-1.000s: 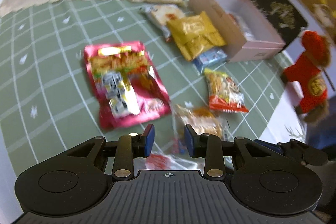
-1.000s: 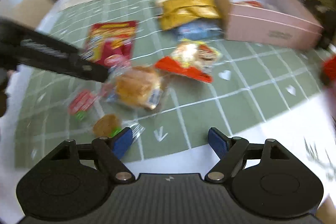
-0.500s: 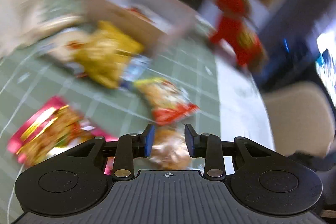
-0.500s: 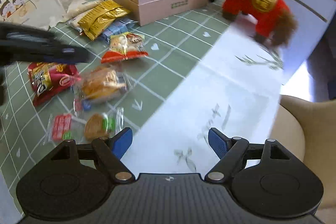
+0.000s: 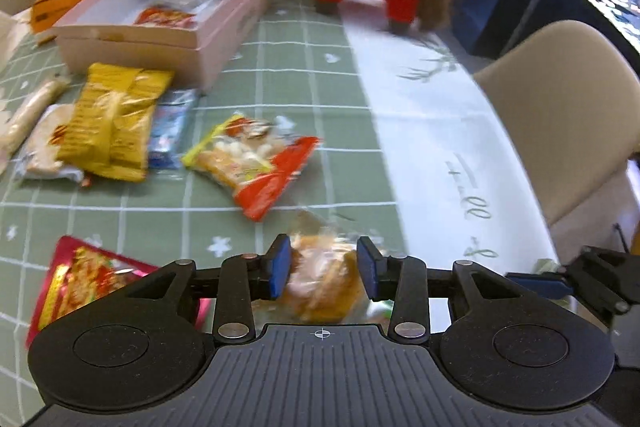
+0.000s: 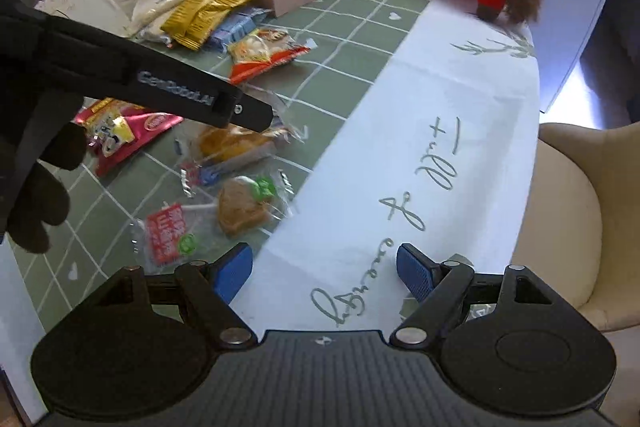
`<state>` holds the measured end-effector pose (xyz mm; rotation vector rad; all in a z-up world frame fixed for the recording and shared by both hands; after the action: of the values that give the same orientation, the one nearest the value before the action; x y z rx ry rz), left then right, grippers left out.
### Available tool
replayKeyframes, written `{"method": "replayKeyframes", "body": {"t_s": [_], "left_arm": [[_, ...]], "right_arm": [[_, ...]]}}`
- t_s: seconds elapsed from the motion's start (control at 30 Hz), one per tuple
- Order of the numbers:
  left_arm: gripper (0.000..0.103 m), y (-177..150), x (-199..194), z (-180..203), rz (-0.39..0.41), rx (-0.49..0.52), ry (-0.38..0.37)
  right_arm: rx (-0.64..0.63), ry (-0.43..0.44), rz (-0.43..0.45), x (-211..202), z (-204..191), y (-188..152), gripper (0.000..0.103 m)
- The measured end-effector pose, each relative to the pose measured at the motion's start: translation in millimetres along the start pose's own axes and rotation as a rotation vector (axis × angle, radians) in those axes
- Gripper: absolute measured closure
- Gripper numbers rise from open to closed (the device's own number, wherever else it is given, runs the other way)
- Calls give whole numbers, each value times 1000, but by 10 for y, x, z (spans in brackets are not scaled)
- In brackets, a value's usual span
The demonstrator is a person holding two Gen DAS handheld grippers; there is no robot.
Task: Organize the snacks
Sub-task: 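Grasp the round bread packet with the left gripper while the right grasps the hawthorn stick packet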
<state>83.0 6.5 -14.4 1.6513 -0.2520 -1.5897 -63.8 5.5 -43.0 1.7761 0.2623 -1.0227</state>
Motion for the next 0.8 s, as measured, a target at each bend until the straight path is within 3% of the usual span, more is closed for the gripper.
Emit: {"method": "replayKeyframes", "body": {"t_s": [0.1, 0.2, 0.27, 0.37, 0.53, 0.67, 0.8], "left_arm": [[52, -7, -1, -156, 2, 5, 72], [52, -12, -17, -312, -1, -25, 113], [58, -12, -31, -328, -5, -54, 61], [55, -49, -42, -156, -28, -35, -87], [52, -101, 0, 120, -56, 101, -123], [40, -44, 107, 144, -73, 84, -106], [39, -25, 240, 146, -103, 22, -107]], "right_arm": [[-7, 6, -1, 9, -41, 17, 23], [-10, -5, -13, 21, -36, 2, 23], [-10, -12, -18, 20, -4, -15, 23], [-11, -9, -32, 38, 34, -60, 23], [-30, -31, -24, 74, 92, -27, 23], [-24, -51, -23, 68, 212, 18, 23], [-65, -6, -47, 105, 284, 10, 23]]}}
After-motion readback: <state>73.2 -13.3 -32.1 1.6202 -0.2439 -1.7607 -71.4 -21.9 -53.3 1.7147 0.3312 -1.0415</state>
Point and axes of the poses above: each gripper's, at about its wrist camera, not at the fingertips, and x roughly the way its jaws point, z to its right, y to its top, the point moved 7 cm from there along x, roughly the way its jaws point, and after that the axes turned 11 degrees about z, right-handed, at the moved point
